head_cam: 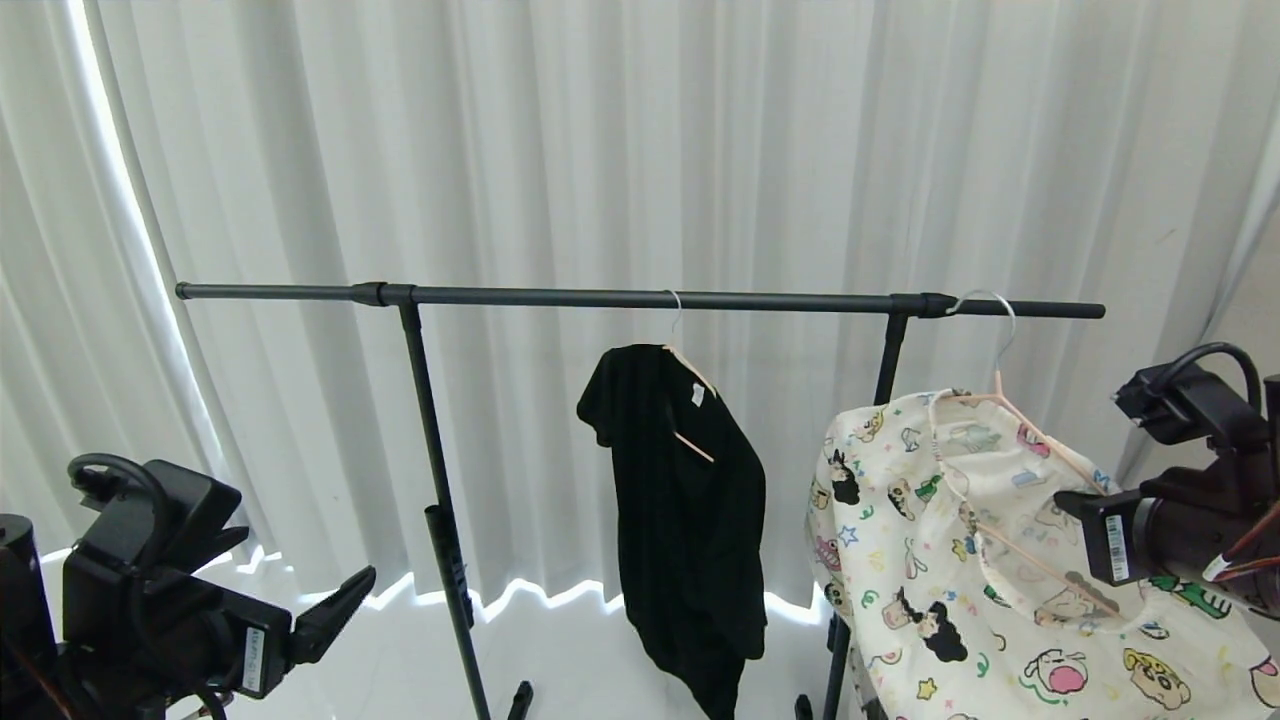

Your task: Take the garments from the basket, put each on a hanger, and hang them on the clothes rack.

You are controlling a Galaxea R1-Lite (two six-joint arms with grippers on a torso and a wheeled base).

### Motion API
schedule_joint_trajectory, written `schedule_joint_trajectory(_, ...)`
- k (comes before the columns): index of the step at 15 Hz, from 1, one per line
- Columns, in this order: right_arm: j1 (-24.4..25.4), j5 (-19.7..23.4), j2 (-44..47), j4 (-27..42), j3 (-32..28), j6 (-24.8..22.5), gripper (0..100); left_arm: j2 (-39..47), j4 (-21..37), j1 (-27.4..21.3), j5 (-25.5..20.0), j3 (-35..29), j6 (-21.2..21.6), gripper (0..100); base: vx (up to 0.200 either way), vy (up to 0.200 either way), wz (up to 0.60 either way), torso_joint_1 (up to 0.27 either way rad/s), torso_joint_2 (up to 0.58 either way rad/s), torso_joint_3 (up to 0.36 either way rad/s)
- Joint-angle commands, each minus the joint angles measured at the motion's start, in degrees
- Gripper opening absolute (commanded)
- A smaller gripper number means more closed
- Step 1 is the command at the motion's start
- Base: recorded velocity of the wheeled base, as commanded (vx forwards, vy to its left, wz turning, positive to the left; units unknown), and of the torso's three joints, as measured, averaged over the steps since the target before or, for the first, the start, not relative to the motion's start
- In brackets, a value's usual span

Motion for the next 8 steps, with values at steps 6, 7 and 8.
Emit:
schedule_joint_trajectory(6, 1.8, -0.1, 1.8, -2.4, -0.5, -0.2, 0, -0.2, 0.2, -0.8, 0.0, -0.4, 0.0, 100, 0.2, 0.0, 0.0, 0.003, 0.0, 0.005)
schedule_joint_trajectory(7, 1.8, 0.0, 1.8, -2.4, -0.8, -0.2, 0, -0.2, 0.0, -1.0, -0.1, -0.4, 0.0, 100, 0.2, 0.0, 0.0, -0.002, 0.01, 0.002)
schedule_joint_trajectory(8, 2.0, 0.1, 1.8, -2.5, -0.9, -0.2, 0, -0.2, 0.0, -1.3, -0.1, -0.4, 0.0, 100, 0.2, 0.0, 0.0, -0.002, 0.0, 0.007)
